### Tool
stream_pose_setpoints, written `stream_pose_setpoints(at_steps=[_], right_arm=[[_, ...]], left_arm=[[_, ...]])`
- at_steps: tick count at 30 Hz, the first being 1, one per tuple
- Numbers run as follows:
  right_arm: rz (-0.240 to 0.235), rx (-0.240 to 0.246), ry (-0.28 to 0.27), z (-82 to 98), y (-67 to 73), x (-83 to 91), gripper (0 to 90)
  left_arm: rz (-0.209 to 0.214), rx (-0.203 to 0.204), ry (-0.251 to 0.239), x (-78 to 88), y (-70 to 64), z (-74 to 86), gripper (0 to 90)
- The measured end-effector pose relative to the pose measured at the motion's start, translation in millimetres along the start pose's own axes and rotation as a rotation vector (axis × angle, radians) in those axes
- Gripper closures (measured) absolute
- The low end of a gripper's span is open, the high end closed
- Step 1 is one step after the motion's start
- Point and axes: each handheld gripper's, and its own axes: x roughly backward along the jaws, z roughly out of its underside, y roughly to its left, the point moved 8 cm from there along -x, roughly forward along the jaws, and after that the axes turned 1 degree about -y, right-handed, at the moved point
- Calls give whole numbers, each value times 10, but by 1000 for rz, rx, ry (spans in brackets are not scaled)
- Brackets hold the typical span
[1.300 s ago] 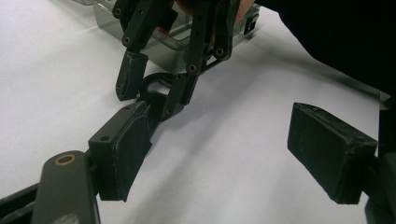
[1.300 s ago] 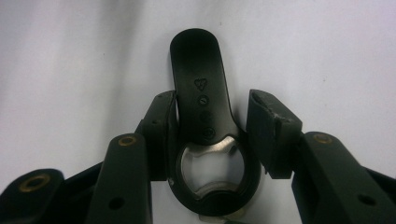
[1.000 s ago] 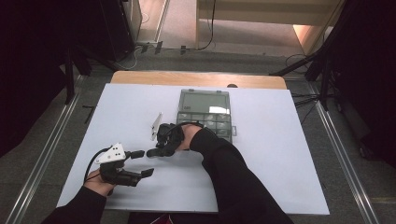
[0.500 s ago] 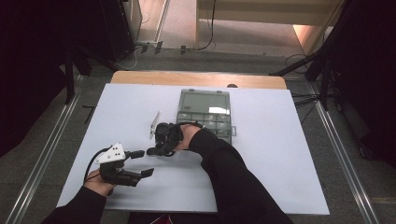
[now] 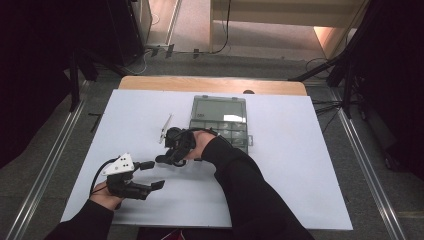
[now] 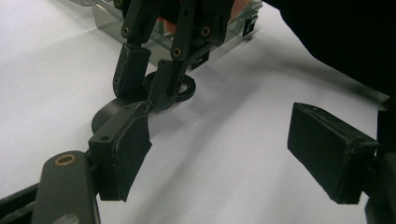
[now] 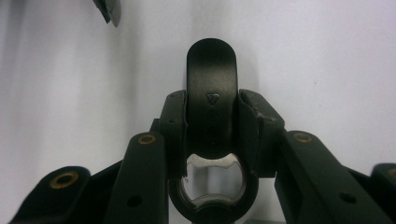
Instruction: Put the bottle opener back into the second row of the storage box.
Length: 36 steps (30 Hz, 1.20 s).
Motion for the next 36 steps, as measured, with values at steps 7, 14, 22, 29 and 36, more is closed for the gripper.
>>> stream_pose_setpoints(at_steps=[7, 14, 22, 29, 36], right_arm=[[-11, -46, -25, -67, 3, 75, 667], [-13, -69, -35, -113, 14, 127, 667], [-16, -108, -71, -175, 8, 245, 667], [-7, -108, -93, -218, -3, 371, 667], [0, -128, -108, -230, 14, 534, 667]], left_arm=[[1, -1, -1, 0, -1, -1, 211], [3, 1, -2, 2, -5, -3, 211], [8, 3, 0, -7, -15, 0, 211], [7, 0, 0, -5, -11, 1, 211], [6, 2, -1, -8, -11, 1, 211]])
